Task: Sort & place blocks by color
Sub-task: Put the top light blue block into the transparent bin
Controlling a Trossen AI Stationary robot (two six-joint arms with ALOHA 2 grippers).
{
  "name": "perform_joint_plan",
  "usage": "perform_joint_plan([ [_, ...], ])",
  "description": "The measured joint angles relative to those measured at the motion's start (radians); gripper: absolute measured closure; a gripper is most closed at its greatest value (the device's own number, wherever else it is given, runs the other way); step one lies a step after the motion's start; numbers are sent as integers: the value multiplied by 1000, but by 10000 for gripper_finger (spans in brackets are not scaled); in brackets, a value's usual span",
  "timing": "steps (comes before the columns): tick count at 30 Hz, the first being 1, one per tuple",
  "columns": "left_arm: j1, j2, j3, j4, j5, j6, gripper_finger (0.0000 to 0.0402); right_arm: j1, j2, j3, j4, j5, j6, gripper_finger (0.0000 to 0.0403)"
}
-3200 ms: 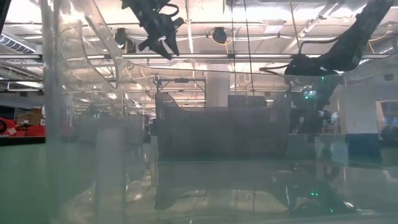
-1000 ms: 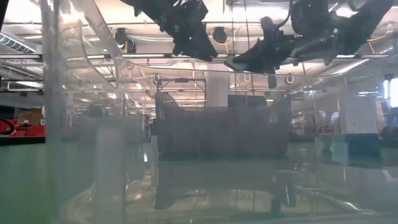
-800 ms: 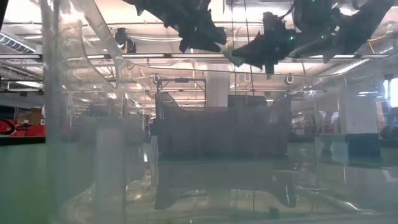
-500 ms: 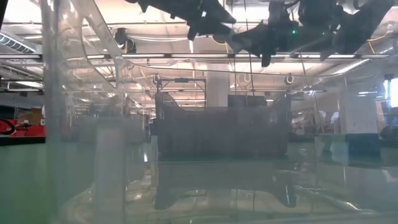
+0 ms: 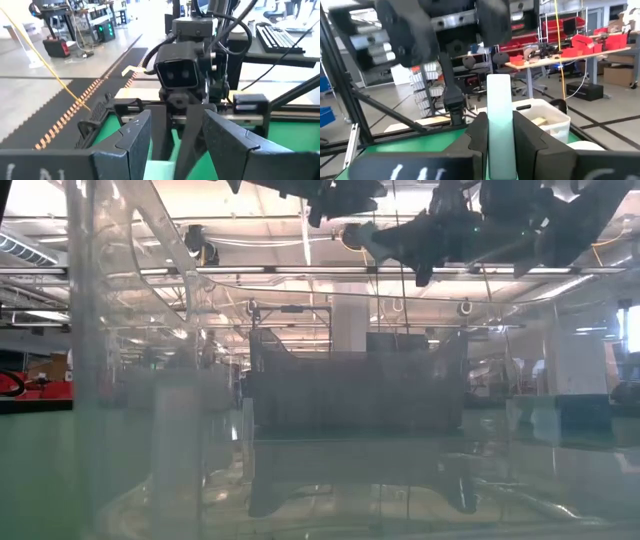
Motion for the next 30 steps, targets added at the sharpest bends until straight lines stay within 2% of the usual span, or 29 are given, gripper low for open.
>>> perform_joint_plan([
  [9,0,-2,3,-101,8,-12,222,-1,2,-2,64,5,1,364],
  [30,2,2,-1,-57,7,7,222,32,-3,2,66,-52,-20,364],
])
